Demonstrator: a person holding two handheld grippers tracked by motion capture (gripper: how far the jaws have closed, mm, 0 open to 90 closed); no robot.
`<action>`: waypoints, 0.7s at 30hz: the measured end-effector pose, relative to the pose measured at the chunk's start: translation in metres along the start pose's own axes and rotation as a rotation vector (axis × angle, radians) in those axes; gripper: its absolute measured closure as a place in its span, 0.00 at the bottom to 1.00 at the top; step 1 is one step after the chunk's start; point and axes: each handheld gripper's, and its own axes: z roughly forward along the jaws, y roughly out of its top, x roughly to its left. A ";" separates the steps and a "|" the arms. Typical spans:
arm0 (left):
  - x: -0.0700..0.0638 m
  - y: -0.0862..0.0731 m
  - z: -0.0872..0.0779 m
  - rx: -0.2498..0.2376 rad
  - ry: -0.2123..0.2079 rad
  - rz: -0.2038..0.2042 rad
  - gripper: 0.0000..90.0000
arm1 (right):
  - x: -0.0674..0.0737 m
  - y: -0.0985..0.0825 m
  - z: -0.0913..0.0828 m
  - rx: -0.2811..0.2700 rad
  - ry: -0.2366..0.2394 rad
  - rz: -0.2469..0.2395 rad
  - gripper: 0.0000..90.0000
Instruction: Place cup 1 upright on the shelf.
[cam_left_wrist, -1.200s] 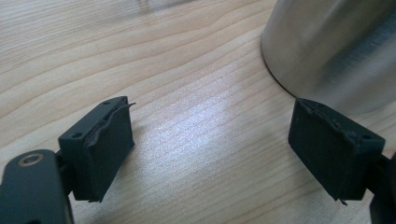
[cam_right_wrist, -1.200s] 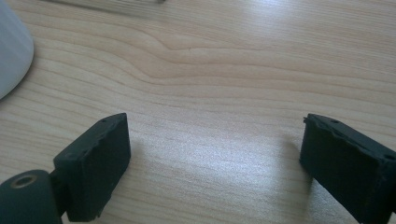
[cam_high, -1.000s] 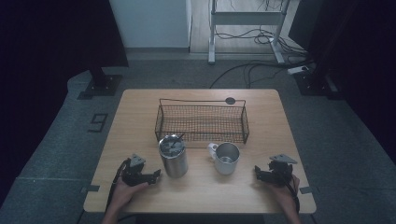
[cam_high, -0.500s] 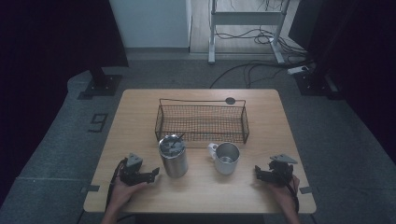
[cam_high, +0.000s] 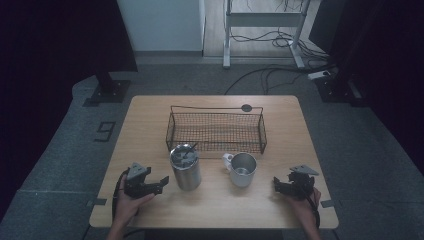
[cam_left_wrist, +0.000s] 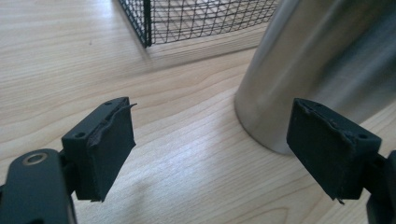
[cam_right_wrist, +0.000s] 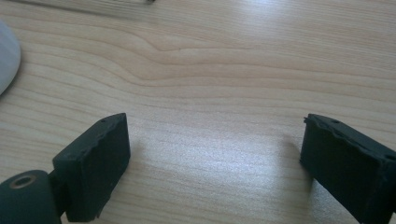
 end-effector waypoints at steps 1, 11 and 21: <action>0.000 0.000 0.000 -0.003 -0.002 0.001 0.17 | 0.000 0.000 0.000 0.000 -0.001 0.000 0.09; -0.014 0.010 -0.012 -0.038 -0.044 0.045 0.17 | 0.000 0.000 0.000 0.000 -0.002 0.001 0.09; -0.025 0.017 -0.018 -0.039 -0.078 0.050 0.16 | 0.000 0.000 0.000 -0.001 -0.005 0.003 0.10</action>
